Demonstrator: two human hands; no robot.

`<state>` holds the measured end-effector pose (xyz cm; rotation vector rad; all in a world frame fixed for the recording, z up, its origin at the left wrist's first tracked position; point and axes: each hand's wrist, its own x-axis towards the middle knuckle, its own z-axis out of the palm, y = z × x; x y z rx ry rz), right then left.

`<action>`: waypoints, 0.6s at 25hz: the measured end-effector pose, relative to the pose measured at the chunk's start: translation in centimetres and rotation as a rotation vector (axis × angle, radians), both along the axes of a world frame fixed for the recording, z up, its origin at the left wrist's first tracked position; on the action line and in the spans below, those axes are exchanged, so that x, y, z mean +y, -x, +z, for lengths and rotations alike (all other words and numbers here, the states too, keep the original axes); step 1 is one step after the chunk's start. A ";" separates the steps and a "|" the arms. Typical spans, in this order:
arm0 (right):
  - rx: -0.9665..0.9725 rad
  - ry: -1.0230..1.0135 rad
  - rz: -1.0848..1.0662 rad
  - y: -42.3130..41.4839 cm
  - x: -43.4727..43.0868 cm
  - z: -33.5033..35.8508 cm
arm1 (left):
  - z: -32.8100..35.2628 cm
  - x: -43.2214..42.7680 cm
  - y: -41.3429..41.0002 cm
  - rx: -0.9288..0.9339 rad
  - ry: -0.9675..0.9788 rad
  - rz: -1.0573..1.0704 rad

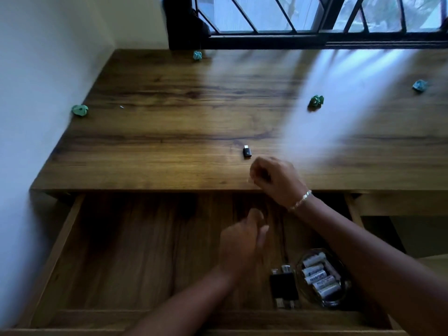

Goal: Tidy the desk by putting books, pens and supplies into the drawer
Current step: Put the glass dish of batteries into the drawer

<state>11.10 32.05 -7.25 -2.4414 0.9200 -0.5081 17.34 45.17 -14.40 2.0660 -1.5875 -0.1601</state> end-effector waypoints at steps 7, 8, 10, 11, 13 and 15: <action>0.249 0.125 -0.126 -6.3 -3.8 -1.5 | 3.0 -5.2 -7.0 -0.406 0.108 0.084; 0.290 0.167 -0.111 -6.2 -3.6 -2.0 | 3.1 -5.4 -7.5 -0.391 -0.029 0.049; 0.313 0.241 -0.079 -5.7 -3.2 -2.8 | 2.9 -5.4 -8.3 -0.380 -0.277 -0.014; 0.301 0.263 -0.068 -5.4 -3.0 -3.0 | 2.7 -5.4 -8.6 -0.367 -0.374 -0.034; 0.251 0.244 -0.087 -5.0 -2.7 -2.9 | 2.4 -5.4 -8.9 -0.375 -0.444 -0.051; 0.138 0.142 -0.157 -4.0 -1.9 -2.1 | 2.6 -5.4 -9.0 -0.374 -0.459 -0.073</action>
